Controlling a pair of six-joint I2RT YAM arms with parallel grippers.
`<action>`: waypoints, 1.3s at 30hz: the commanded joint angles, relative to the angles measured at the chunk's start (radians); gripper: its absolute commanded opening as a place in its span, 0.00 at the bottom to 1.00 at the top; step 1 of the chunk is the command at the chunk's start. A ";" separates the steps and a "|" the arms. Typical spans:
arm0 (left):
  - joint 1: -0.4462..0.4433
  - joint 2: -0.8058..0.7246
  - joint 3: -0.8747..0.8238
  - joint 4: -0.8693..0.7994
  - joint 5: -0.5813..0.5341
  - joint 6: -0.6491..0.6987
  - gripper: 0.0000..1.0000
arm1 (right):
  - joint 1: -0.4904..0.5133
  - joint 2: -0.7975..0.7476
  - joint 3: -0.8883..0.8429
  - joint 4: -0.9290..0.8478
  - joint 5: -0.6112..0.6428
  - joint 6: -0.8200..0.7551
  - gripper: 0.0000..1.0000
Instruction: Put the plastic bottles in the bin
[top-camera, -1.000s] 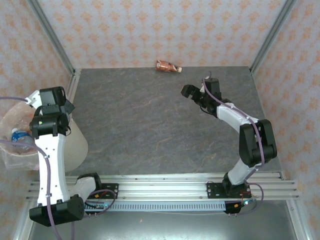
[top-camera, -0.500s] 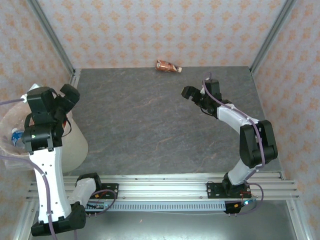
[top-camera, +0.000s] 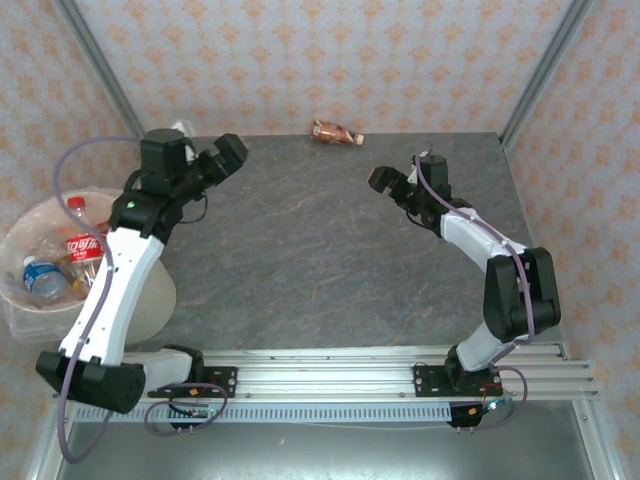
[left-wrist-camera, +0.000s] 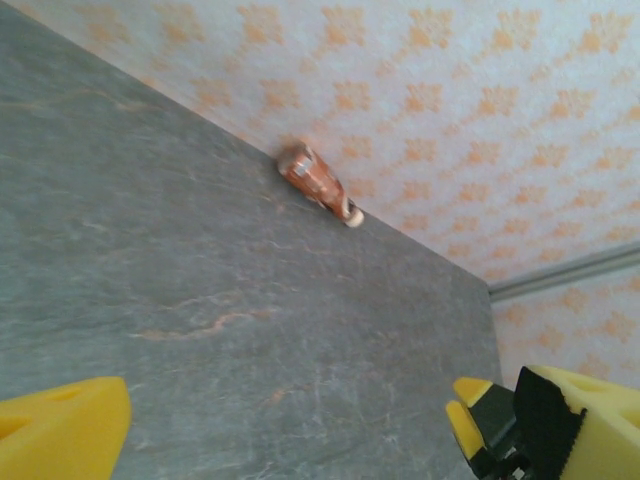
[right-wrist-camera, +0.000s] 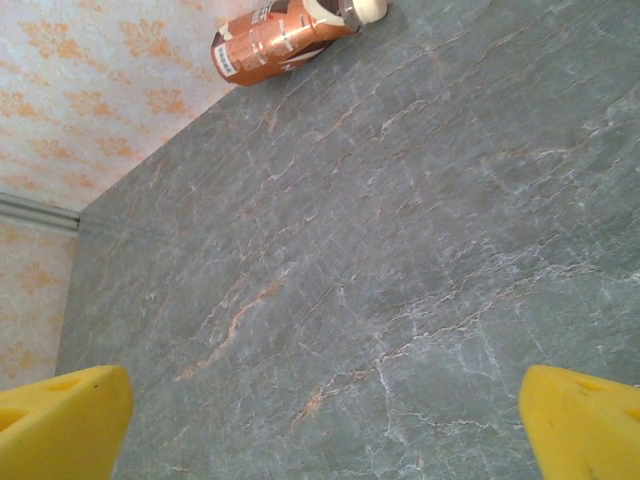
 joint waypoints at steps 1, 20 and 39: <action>-0.063 0.078 0.025 0.128 0.018 -0.034 1.00 | -0.021 -0.035 -0.021 0.015 -0.016 0.021 0.99; -0.201 0.809 0.499 0.151 -0.144 -0.093 1.00 | -0.056 0.301 0.273 0.150 -0.075 0.210 0.99; -0.149 1.215 0.961 0.334 -0.142 -0.014 1.00 | -0.057 0.843 0.870 0.292 -0.001 0.359 0.99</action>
